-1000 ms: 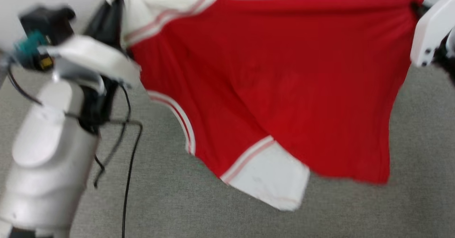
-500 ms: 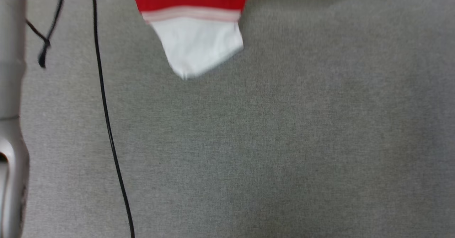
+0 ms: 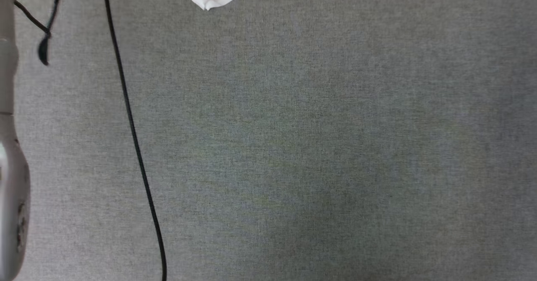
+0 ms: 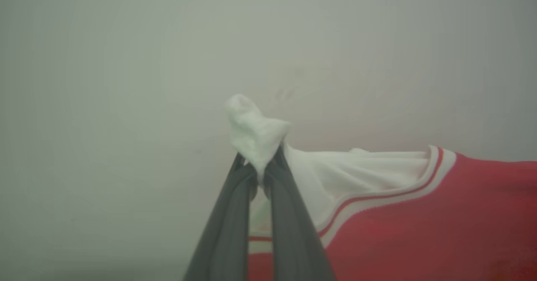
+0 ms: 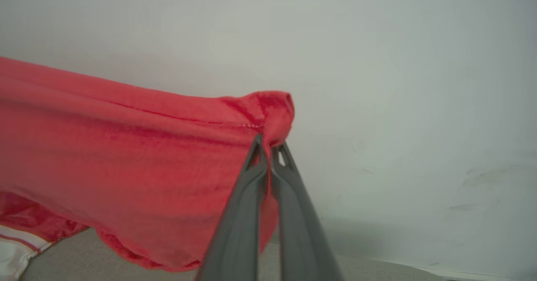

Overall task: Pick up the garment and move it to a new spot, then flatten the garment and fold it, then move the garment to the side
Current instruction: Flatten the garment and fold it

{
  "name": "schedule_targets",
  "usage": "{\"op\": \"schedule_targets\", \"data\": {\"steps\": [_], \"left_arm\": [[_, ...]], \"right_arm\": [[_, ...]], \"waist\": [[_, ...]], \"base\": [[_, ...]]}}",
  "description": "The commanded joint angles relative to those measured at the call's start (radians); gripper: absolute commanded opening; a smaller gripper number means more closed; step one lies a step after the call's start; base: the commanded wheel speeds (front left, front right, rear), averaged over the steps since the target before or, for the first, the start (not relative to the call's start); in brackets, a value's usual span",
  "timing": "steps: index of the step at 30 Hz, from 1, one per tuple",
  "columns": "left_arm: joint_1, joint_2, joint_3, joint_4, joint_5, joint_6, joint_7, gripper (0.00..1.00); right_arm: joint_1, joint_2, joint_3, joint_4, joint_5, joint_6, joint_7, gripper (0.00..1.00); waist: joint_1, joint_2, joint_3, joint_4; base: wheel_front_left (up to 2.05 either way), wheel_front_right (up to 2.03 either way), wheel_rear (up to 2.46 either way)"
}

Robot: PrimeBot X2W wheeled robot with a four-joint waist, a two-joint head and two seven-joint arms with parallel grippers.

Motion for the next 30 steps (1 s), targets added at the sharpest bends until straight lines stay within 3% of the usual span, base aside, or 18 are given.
{"op": "schedule_targets", "data": {"steps": [1,8,15,24,30], "left_arm": [[0.021,-0.001,0.004,0.01,-0.005,-0.002,-0.008,0.0],[0.117,-0.038,-0.013,0.121,-0.05,-0.047,-0.027,0.0],[0.321,-0.079,-0.056,0.183,-0.093,-0.067,-0.042,0.0],[0.665,-0.105,-0.125,0.104,-0.18,-0.069,-0.074,0.0],[0.879,-0.07,-0.128,0.042,-0.214,-0.067,-0.086,0.0]], "right_arm": [[0.008,0.004,0.001,0.008,0.002,-0.002,-0.005,0.0],[0.095,0.034,0.042,0.12,0.037,-0.002,-0.046,0.0],[0.289,0.036,0.097,0.199,0.135,-0.002,-0.094,0.0],[0.619,-0.024,0.182,0.159,0.306,-0.002,-0.137,0.0],[0.853,-0.061,0.176,0.101,0.375,-0.002,-0.156,0.0]], "waist": [[-0.0002,0.0,0.013,0.003],[-0.0002,0.0,-0.001,0.006],[-0.0002,0.0,-0.097,0.023],[-0.0002,0.0,-0.253,0.05],[-0.0002,0.0,-0.375,0.055]], "base": [[0.0,0.0,0.0],[0.0,0.0,0.0],[0.0,0.0,0.0],[0.0,0.0,0.0],[0.0,0.0,0.0]]}}
